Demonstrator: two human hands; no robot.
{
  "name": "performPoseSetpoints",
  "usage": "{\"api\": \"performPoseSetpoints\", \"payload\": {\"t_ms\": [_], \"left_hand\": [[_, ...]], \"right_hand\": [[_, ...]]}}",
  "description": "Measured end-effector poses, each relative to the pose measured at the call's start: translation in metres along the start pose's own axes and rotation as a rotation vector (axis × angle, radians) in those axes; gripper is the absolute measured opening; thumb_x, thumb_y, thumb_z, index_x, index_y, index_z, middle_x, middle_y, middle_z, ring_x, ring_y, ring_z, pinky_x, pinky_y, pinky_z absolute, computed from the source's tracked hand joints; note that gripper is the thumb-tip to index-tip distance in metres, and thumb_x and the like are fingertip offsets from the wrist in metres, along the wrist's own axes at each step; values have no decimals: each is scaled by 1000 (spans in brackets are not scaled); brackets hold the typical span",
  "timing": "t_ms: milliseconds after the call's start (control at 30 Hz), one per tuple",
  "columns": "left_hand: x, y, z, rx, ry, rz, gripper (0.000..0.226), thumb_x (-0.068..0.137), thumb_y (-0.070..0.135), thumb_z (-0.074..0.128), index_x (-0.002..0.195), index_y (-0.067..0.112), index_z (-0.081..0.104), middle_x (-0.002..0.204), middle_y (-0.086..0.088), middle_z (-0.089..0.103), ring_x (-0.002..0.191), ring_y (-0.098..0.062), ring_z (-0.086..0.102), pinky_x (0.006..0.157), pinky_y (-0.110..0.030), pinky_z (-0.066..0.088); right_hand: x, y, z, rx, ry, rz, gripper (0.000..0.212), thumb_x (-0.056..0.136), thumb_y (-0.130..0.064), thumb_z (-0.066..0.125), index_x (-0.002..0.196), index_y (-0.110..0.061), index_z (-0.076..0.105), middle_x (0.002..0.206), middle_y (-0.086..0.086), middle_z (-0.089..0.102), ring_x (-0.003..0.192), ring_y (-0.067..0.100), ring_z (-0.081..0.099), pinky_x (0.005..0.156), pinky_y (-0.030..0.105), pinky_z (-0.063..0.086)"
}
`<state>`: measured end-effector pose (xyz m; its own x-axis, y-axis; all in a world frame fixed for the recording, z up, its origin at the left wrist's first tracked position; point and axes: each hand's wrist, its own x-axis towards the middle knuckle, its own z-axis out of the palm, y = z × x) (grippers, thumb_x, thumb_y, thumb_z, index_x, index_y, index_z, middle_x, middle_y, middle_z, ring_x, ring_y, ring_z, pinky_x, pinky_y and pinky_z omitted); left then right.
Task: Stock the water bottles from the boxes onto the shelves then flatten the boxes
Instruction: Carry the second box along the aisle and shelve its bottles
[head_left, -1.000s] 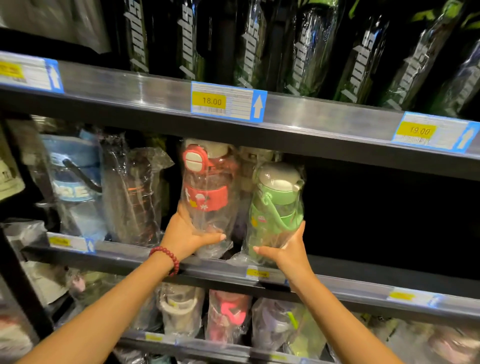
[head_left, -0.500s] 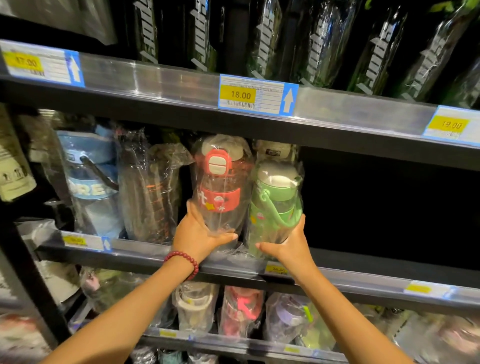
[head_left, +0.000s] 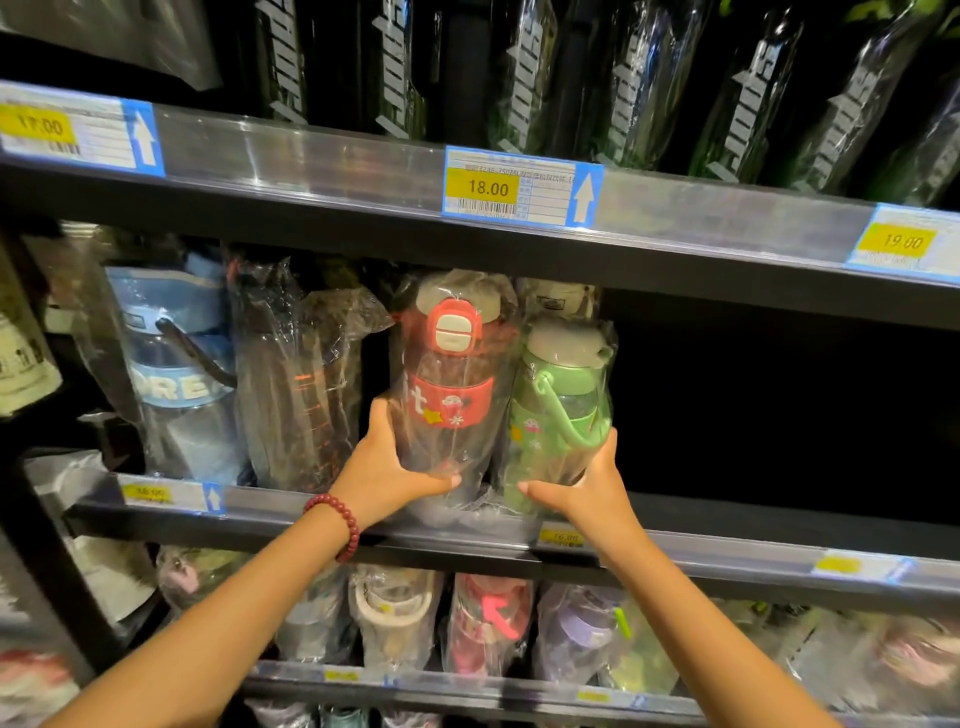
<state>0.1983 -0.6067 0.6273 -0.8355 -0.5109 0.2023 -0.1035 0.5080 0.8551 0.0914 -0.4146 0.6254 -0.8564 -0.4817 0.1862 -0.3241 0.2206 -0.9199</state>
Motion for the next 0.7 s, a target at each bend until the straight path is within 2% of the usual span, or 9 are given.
{"api": "performPoseSetpoints", "payload": {"t_ms": [100,167,267,333,433,500,567,633,700], "left_hand": [[-1,2,3,73,77,0,77,58,31,88,110,17,33,101,7,51,95,-15,55,79,-25,43],[-2,5,7,131,138,-21,77,56,37,88,105,16,32,94,8,50,88,-16,54,72,-26,44],[-2,6,14,205,255,-62,84,52,46,87,103,17,28,99,1,51,93,-23,58,72,-32,49],[-3,6,18,233,298,-87,87,48,51,86,99,20,22,103,-5,55,96,-28,59,74,-36,52],[-3,4,22,222,309,-93,88,44,55,85,98,19,25,105,-9,56,99,-32,58,76,-40,52],[-4,3,22,213,294,-88,89,43,58,84,100,17,28,110,-10,55,105,-32,55,81,-42,52],[-5,1,20,189,254,-73,95,41,62,82,107,14,33,116,-10,53,112,-30,51,89,-45,49],[-6,-2,17,128,204,-41,99,42,61,82,114,14,35,120,-7,50,115,-26,48,94,-44,46],[-7,-4,14,59,162,-8,86,50,47,86,112,18,34,117,0,50,111,-20,50,92,-35,46]], "right_hand": [[1,1,0,0,3,5,85,68,-9,84,123,-25,21,116,-7,44,107,11,47,87,20,36],[2,3,-2,7,15,-1,85,66,-5,84,118,-27,21,112,-9,46,106,12,48,85,18,37],[4,4,-3,15,9,-6,85,65,-2,84,115,-27,19,102,-17,43,97,6,47,70,3,36],[5,5,-2,2,-6,-16,85,64,-3,84,116,-27,21,101,-19,44,93,3,48,65,0,38],[10,9,3,-15,-9,-30,86,61,-12,88,125,-25,32,117,-11,51,108,9,51,85,14,39],[12,13,5,-24,-13,-41,91,60,-17,89,133,-21,35,124,-8,53,113,9,52,89,20,39],[13,15,3,-31,-30,-49,95,58,-20,90,136,-23,36,126,-10,54,113,7,53,90,19,40],[13,15,1,-35,-47,-62,92,58,-19,90,134,-27,38,123,-16,55,110,-1,54,86,11,41],[13,14,-1,-26,-57,-75,85,59,-14,89,127,-31,40,116,-23,54,104,-12,52,77,1,41]]}}
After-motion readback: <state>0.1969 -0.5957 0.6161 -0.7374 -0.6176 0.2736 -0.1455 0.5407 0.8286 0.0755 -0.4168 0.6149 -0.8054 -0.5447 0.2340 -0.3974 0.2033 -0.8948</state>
